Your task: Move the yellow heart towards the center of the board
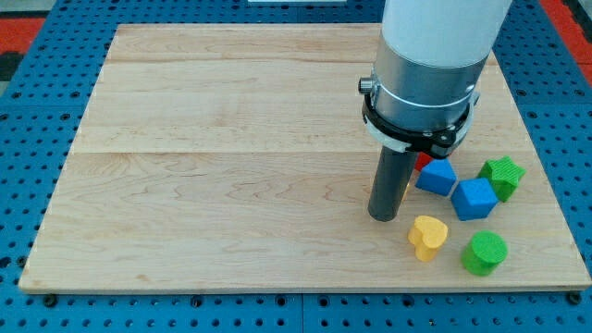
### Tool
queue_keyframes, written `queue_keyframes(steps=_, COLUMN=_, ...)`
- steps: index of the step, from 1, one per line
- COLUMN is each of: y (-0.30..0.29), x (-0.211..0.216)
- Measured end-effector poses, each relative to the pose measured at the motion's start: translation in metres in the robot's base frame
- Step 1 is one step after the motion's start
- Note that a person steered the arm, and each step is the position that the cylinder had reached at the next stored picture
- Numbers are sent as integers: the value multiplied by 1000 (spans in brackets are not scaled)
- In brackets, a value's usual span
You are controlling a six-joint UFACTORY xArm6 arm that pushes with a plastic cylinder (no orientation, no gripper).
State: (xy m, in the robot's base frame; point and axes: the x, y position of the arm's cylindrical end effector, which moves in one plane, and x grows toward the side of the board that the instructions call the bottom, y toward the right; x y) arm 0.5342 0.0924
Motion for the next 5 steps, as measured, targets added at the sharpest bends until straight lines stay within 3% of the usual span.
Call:
queue_keyframes(steps=2, y=-8, x=2)
queue_keyframes(steps=3, y=-41, x=27)
queue_keyframes(steps=4, y=0, x=85)
queue_keyframes(steps=5, y=58, x=74)
